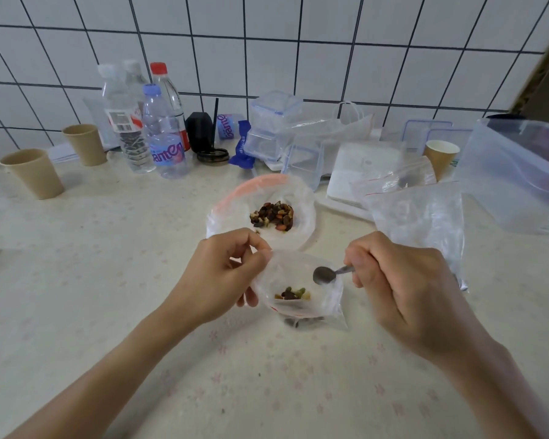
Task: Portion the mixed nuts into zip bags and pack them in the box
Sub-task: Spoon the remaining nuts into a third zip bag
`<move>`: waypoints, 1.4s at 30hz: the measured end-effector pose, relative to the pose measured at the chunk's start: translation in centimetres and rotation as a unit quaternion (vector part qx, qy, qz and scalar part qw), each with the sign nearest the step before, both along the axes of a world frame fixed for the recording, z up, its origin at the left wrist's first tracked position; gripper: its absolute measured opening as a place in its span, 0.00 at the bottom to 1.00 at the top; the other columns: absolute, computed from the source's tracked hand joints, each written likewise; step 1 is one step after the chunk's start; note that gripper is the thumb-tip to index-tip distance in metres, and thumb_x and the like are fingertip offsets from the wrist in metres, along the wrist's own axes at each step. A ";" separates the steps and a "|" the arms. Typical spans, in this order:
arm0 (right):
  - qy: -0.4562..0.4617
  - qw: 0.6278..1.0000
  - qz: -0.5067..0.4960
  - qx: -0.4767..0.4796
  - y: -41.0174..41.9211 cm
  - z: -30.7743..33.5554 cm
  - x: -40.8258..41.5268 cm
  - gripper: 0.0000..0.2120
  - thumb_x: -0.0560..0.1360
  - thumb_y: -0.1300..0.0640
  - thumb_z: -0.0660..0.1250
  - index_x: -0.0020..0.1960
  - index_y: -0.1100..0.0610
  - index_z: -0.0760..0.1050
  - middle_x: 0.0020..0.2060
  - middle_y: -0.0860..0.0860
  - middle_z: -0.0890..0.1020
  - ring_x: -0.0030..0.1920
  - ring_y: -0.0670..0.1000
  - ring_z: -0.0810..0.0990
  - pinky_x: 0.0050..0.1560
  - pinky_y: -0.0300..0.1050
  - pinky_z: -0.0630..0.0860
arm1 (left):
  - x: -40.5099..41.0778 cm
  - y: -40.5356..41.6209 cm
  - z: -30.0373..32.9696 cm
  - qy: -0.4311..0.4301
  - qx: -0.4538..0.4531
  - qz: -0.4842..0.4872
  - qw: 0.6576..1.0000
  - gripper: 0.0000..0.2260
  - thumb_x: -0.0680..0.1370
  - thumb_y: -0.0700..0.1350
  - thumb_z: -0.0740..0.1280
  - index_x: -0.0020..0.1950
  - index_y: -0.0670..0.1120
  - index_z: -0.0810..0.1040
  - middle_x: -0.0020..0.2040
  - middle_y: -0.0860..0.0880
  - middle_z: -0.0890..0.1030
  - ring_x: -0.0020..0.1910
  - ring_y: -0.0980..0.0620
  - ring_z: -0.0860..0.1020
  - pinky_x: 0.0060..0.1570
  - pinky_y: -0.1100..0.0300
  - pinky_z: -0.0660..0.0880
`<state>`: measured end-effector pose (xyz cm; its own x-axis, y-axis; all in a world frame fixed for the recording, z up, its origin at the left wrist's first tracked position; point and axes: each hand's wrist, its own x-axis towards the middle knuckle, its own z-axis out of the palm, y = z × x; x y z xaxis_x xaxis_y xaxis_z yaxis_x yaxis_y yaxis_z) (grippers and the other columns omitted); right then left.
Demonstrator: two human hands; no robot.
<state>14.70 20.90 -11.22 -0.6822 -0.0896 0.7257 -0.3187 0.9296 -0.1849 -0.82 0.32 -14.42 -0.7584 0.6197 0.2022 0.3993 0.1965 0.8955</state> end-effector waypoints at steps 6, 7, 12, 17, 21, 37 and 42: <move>0.009 0.953 0.016 -0.301 -0.2 -0.7 -0.6 0.14 0.86 0.51 0.56 0.44 0.48 0.74 0.31 0.51 0.81 0.31 0.50 0.82 0.33 0.35 0.74 | -0.2 -0.1 -0.5 0.041 -0.047 0.011 0.998 0.08 0.82 0.49 0.68 0.44 0.50 0.82 0.30 0.48 0.82 0.24 0.51 0.81 0.32 0.66 0.75; 0.012 0.931 0.018 -0.364 -0.2 -0.8 -1.0 0.15 0.86 0.52 0.57 0.43 0.49 0.76 0.30 0.53 0.82 0.30 0.51 0.82 0.34 0.34 0.75 | -0.2 -0.1 -0.5 0.040 -0.043 0.015 0.998 0.08 0.81 0.51 0.69 0.44 0.51 0.82 0.30 0.49 0.81 0.24 0.51 0.81 0.32 0.66 0.75; -0.018 0.816 -0.001 -0.578 0.7 -1.4 -2.1 0.19 0.86 0.52 0.59 0.42 0.52 0.83 0.28 0.57 0.81 0.29 0.61 0.83 0.29 0.45 0.79 | -0.6 -0.2 -0.5 0.054 -0.022 0.060 0.997 0.16 0.79 0.64 0.66 0.42 0.54 0.82 0.31 0.50 0.82 0.24 0.51 0.79 0.30 0.58 0.78; -0.063 0.752 -0.014 -0.657 1.4 -2.2 -3.3 0.17 0.85 0.50 0.63 0.46 0.58 0.84 0.35 0.61 0.84 0.34 0.61 0.85 0.27 0.47 0.79 | -2.9 -1.0 -0.8 0.175 0.052 0.234 0.955 0.14 0.77 0.65 0.69 0.41 0.57 0.75 0.32 0.53 0.76 0.29 0.56 0.72 0.30 0.67 0.68; -0.100 0.763 -0.003 -0.638 1.4 -1.5 -4.8 0.18 0.84 0.47 0.64 0.51 0.61 0.82 0.41 0.62 0.87 0.43 0.62 0.88 0.31 0.45 0.82 | -5.0 -1.8 -1.6 0.148 0.012 0.302 0.942 0.21 0.74 0.71 0.69 0.54 0.57 0.71 0.49 0.60 0.75 0.44 0.62 0.77 0.41 0.62 0.73; -0.224 0.747 -0.049 -0.624 -0.1 -3.0 -12.2 0.15 0.84 0.53 0.65 0.49 0.65 0.81 0.39 0.60 0.88 0.44 0.57 0.89 0.41 0.43 0.85 | -4.7 -0.6 -2.5 -0.149 0.104 0.137 0.974 0.06 0.82 0.48 0.70 0.57 0.50 0.83 0.47 0.54 0.87 0.43 0.52 0.87 0.39 0.62 0.82; -0.223 0.691 -0.046 -0.687 0.1 -3.5 -12.8 0.14 0.84 0.54 0.66 0.53 0.66 0.79 0.42 0.61 0.88 0.45 0.56 0.89 0.40 0.46 0.86 | -4.2 -0.5 -2.0 -0.176 0.151 0.118 0.965 0.06 0.83 0.47 0.68 0.56 0.48 0.83 0.48 0.50 0.87 0.37 0.49 0.85 0.38 0.58 0.82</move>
